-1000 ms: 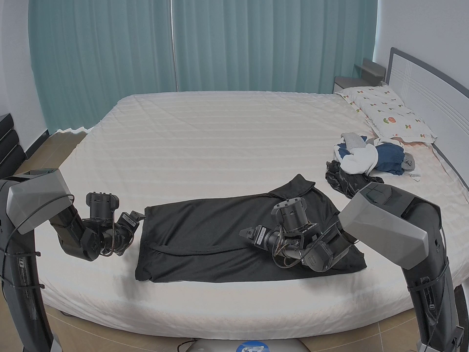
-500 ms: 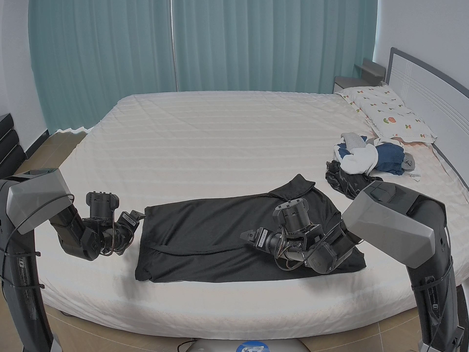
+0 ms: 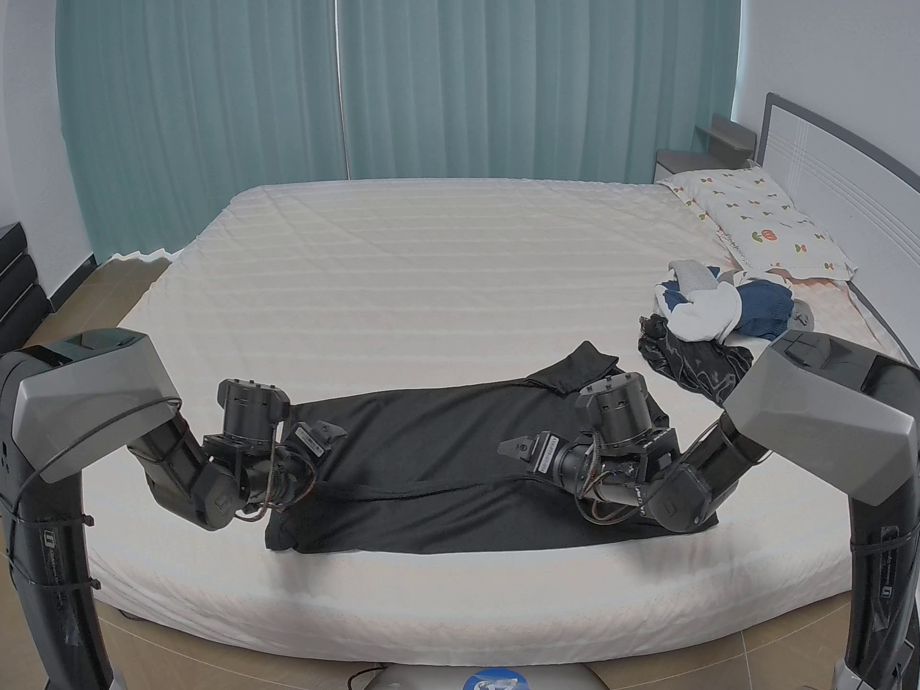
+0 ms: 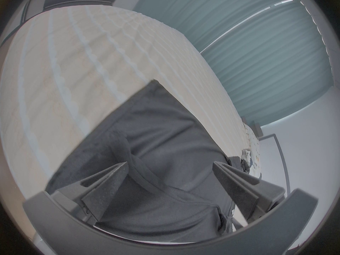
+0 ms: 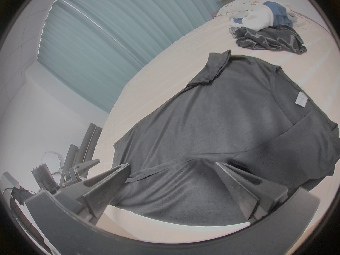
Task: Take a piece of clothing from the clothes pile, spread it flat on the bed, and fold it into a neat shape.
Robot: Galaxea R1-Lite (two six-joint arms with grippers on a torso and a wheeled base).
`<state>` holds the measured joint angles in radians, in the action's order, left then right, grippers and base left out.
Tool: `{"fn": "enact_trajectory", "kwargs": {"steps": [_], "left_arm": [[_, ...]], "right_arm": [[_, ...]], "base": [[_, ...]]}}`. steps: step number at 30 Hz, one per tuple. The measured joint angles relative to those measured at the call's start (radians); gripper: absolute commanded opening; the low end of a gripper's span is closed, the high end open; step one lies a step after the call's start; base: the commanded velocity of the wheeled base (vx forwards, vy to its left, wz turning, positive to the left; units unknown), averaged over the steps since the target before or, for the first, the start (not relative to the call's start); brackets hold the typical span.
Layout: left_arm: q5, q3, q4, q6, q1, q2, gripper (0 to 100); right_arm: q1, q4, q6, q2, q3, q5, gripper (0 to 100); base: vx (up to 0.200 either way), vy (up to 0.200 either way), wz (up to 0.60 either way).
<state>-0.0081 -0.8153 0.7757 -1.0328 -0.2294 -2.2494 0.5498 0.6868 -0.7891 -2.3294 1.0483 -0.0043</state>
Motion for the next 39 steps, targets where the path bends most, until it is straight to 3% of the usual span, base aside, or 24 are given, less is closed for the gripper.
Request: {"fn": "enact_trajectory", "kwargs": {"steps": [10,23,39], "left_arm": [[0.081,-0.009,-0.004,0.004,-0.094,-0.014,100],[0.135,-0.047,-0.023,0.040,-0.149,-0.062,100],[0.181,-0.183,-0.098,0.047,-0.137,-0.113,100]], "right_arm": [[-0.095,0.167,-0.009,0.078,-0.224,0.001,100],[-0.289,0.673,-0.044,0.113,-0.577,0.014,100],[-0.325,0.709,-0.054,0.083,-0.633,0.017,100]], "base": [[0.000,0.000,0.00],[0.000,0.000,0.00],[0.000,0.000,0.00]]}}
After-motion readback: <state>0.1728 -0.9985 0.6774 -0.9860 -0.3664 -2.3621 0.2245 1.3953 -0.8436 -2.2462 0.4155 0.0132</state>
